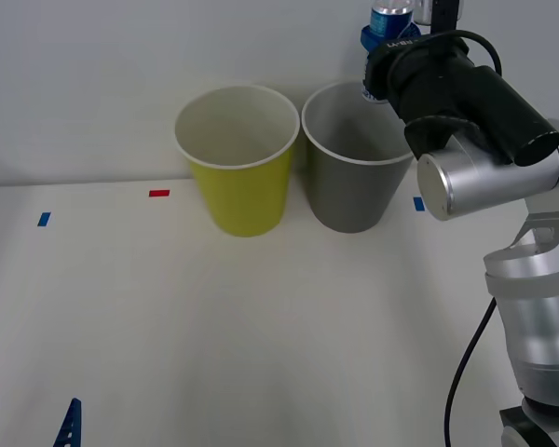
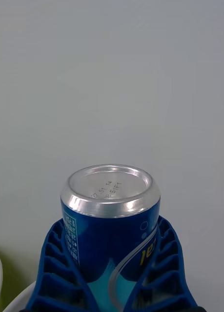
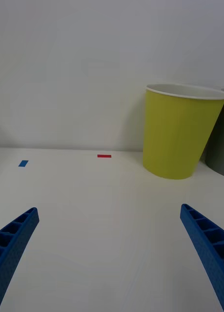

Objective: Put cans in the gray bin and PET bottles in the light green bin.

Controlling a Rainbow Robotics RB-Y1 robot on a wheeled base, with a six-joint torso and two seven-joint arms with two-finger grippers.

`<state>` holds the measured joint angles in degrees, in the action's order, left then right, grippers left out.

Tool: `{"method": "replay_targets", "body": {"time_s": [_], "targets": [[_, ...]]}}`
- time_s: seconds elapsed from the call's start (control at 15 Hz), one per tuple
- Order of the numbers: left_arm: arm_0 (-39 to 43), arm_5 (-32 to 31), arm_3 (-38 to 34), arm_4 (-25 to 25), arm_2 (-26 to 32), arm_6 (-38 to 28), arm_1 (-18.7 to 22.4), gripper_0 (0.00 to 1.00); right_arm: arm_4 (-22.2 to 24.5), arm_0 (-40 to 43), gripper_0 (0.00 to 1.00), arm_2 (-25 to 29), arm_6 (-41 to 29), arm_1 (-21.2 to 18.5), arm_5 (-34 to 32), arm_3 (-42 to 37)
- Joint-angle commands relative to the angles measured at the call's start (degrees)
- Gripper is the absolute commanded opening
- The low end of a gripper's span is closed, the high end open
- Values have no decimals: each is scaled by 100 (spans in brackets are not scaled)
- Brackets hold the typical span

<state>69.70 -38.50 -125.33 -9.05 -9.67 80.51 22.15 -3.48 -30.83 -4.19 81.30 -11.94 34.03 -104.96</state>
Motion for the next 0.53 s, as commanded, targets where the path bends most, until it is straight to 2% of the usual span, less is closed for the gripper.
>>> {"method": "replay_targets", "body": {"time_s": [0.07,0.27,0.33,0.4,0.47,0.53], "targets": [[0,0,0,0,0,0,0,100,-30,-2,0,-55,-97,7,7,2],[0,0,0,0,0,0,0,100,-30,-2,0,-99,-150,16,7,2],[0,0,0,0,0,0,0,100,-21,-2,28,-108,-141,16,-2,2],[0,0,0,0,0,0,0,100,5,-2,92,-117,-106,25,-20,10],[0,0,0,0,0,0,0,100,32,-2,100,-143,-97,25,-28,2],[0,0,0,0,0,0,0,100,111,-2,100,-170,-97,43,-46,2]]}}
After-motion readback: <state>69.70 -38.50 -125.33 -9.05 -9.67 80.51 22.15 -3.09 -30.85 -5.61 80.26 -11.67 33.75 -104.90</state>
